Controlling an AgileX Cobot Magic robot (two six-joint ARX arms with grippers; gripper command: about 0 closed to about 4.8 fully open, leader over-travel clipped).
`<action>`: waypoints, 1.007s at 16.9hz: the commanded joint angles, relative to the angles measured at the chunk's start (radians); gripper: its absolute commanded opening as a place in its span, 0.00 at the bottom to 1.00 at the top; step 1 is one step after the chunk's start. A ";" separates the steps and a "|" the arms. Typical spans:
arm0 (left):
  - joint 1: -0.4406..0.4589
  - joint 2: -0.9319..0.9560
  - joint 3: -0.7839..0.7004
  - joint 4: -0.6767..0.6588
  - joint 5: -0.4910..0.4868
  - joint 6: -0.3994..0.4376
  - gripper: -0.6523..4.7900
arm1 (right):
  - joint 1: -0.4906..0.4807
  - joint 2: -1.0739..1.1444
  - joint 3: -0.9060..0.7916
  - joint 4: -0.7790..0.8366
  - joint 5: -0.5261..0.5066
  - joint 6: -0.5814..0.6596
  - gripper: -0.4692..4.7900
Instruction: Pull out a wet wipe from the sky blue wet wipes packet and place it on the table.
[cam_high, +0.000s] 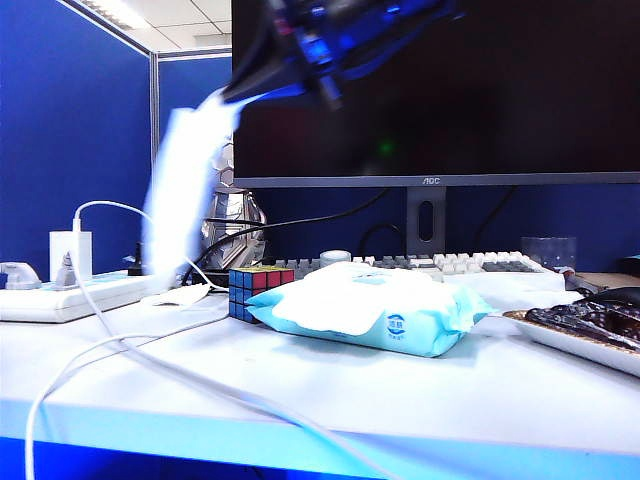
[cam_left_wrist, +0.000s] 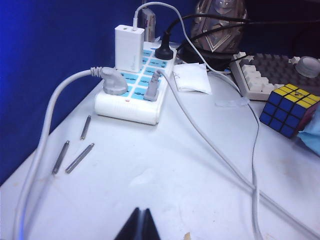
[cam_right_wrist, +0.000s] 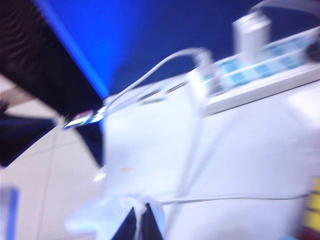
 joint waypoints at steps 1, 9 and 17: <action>0.002 -0.003 -0.002 -0.006 0.000 -0.002 0.12 | 0.035 0.029 0.002 0.002 0.074 -0.006 0.09; 0.002 -0.003 -0.002 -0.006 0.000 -0.002 0.12 | 0.040 0.160 0.002 -0.077 0.161 -0.039 0.41; 0.002 -0.003 -0.002 -0.006 0.000 -0.002 0.12 | 0.051 0.128 0.002 -0.042 0.072 -0.058 0.64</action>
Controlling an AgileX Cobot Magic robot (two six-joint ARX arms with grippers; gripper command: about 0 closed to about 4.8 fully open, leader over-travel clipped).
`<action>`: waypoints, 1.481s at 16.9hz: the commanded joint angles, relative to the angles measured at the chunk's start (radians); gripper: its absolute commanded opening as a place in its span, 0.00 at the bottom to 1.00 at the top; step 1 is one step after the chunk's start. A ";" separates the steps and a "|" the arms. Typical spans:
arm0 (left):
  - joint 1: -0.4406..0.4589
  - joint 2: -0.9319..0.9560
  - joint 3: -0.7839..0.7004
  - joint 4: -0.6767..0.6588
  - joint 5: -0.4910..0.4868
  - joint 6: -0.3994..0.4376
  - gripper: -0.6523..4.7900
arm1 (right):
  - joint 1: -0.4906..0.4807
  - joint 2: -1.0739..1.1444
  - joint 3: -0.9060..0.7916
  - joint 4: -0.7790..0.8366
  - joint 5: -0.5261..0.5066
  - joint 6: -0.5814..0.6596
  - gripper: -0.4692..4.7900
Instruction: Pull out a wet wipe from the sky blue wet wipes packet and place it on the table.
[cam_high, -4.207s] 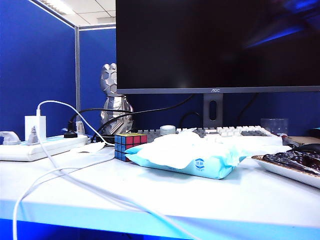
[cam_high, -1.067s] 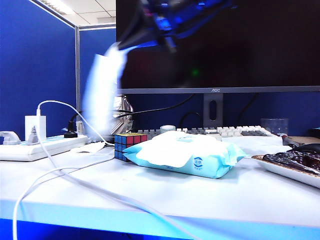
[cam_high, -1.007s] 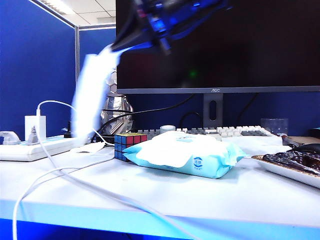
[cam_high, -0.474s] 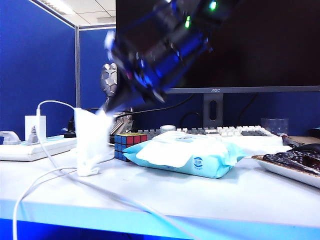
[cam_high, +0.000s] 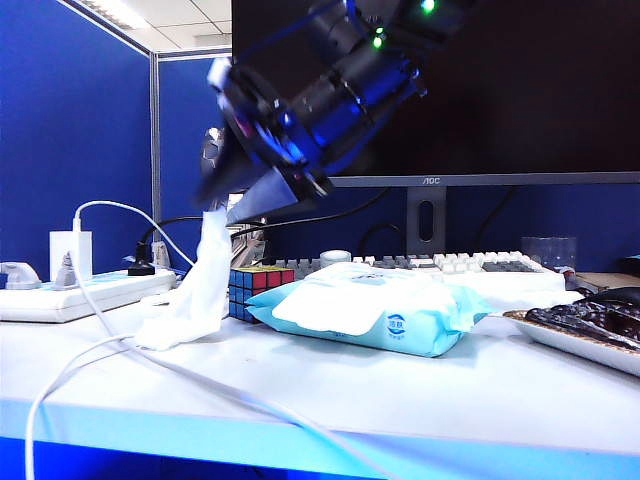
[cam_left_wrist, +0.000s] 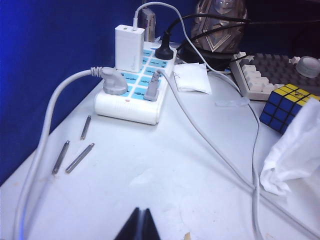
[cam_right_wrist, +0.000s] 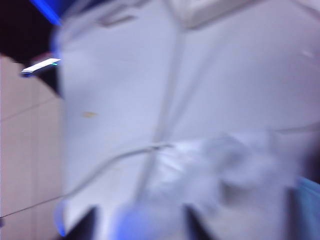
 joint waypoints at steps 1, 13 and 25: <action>0.002 -0.003 -0.002 -0.006 0.000 -0.002 0.12 | 0.015 -0.036 0.004 0.047 -0.027 -0.017 0.64; 0.002 -0.003 -0.002 -0.006 0.000 -0.002 0.12 | 0.011 -0.483 0.004 0.168 0.483 -0.017 0.09; 0.002 -0.003 -0.002 -0.006 0.000 -0.002 0.12 | -0.004 -0.303 0.004 -0.228 0.446 -0.043 0.09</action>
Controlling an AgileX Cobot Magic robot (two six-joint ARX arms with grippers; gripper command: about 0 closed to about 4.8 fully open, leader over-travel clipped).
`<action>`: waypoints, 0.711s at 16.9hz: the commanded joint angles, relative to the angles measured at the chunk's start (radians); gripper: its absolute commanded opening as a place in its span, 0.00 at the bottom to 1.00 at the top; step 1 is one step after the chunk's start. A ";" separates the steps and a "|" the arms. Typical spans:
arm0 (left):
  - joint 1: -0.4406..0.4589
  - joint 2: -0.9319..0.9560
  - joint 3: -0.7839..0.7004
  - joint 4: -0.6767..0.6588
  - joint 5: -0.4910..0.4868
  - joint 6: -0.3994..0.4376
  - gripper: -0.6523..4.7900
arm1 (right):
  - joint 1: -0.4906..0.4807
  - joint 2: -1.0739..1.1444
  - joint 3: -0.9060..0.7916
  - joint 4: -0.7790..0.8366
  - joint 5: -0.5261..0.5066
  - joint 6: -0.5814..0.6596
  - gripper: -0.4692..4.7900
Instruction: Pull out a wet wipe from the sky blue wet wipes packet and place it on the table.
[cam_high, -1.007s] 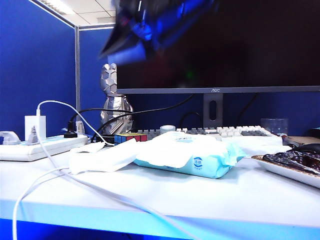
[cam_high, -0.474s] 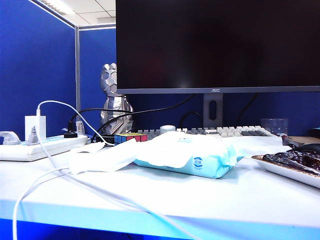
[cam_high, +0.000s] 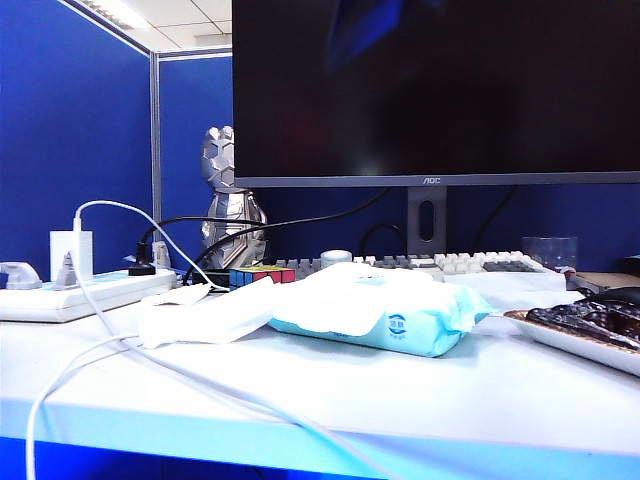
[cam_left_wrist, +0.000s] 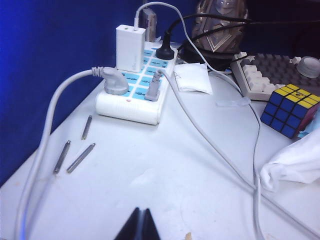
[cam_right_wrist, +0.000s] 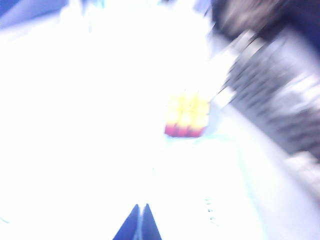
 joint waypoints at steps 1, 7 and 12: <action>0.002 -0.003 -0.002 -0.006 0.001 -0.002 0.12 | 0.001 0.163 0.012 0.069 -0.061 0.002 0.09; 0.002 -0.003 -0.002 -0.006 0.001 -0.002 0.12 | 0.004 0.341 0.012 0.149 -0.145 0.020 0.09; 0.002 -0.003 -0.002 -0.006 0.001 -0.002 0.12 | 0.003 0.360 0.012 0.187 -0.127 0.031 0.09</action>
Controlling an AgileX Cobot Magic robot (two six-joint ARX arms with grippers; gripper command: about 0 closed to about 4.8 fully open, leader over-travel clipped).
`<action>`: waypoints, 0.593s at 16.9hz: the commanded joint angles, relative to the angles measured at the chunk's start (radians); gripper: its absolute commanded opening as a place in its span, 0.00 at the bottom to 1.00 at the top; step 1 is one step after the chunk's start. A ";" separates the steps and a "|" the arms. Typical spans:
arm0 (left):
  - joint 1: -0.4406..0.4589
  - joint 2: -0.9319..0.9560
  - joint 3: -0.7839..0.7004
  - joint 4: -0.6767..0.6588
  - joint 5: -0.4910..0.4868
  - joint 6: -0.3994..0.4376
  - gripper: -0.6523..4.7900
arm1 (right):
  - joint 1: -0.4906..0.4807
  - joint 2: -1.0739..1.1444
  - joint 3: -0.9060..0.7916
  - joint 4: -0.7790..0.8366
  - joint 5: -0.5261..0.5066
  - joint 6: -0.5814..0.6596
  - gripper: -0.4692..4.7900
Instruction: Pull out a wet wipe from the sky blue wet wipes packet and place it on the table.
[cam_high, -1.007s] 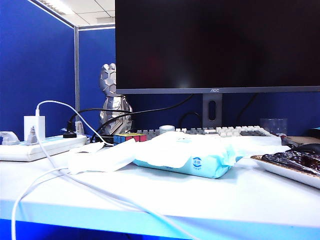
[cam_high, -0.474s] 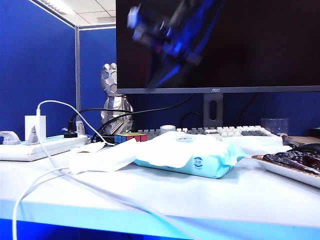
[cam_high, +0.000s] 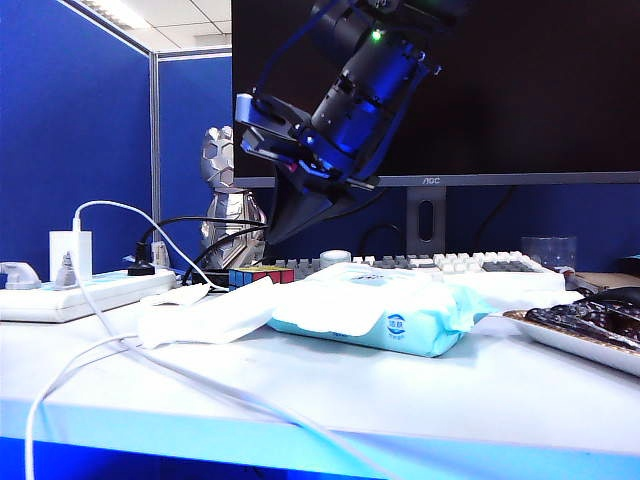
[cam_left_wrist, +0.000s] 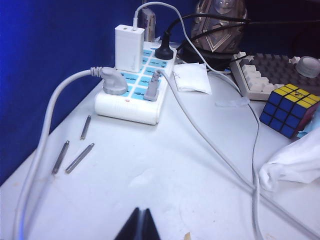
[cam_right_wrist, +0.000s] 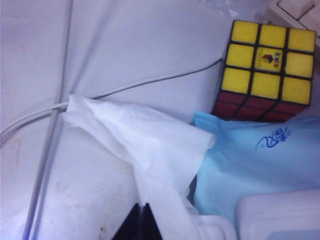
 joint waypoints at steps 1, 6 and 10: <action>0.002 -0.003 -0.002 -0.006 0.000 -0.002 0.12 | 0.001 0.007 0.003 0.043 0.013 0.005 0.09; 0.002 -0.003 -0.002 -0.006 0.000 -0.002 0.12 | 0.001 0.084 0.003 0.053 0.038 0.005 0.09; 0.002 -0.003 -0.002 -0.006 0.000 -0.002 0.12 | 0.005 0.097 0.003 0.045 -0.043 0.005 0.09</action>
